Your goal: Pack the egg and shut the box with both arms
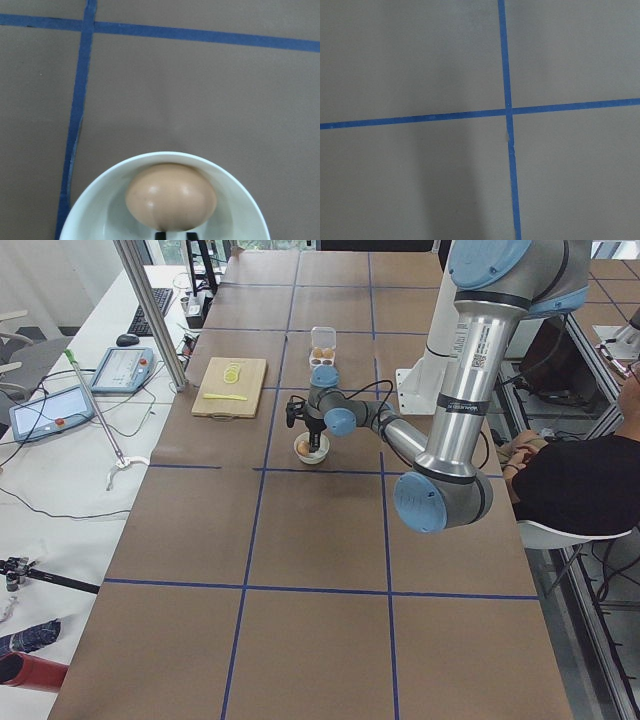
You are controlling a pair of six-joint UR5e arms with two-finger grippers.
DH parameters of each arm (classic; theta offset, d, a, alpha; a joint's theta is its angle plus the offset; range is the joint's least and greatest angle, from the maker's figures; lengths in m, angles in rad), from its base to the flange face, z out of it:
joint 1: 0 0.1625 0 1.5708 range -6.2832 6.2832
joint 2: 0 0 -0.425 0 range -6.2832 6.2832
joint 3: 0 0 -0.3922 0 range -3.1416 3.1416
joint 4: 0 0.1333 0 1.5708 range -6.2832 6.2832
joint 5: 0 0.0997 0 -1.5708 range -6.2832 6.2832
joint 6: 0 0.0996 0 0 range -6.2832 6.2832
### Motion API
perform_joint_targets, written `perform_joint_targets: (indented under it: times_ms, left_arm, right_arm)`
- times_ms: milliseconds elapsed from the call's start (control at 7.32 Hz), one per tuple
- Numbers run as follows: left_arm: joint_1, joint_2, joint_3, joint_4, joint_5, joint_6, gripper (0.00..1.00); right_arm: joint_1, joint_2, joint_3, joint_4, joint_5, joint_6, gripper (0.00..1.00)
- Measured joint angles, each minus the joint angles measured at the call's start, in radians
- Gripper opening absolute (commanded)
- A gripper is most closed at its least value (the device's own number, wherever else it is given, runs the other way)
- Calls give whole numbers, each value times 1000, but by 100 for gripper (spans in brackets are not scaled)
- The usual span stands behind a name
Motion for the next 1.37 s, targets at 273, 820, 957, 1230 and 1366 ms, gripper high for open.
perform_joint_targets:
  times_ms: [273,820,957,1230,1366]
  left_arm:
    - [-10,-2,7,0,1,0,80]
    - [-33,-47,71,5,48,2,78]
    - [-35,-57,80,5,54,2,77]
    - [-47,-62,91,3,56,4,68]
    - [-49,-65,102,0,55,5,68]
  right_arm:
    - [0,0,0,0,0,0,100]
    - [0,-9,1,0,25,0,100]
    - [0,-10,1,0,27,0,100]
    - [0,-11,-1,0,28,-1,100]
    - [0,-11,-1,0,29,-1,100]
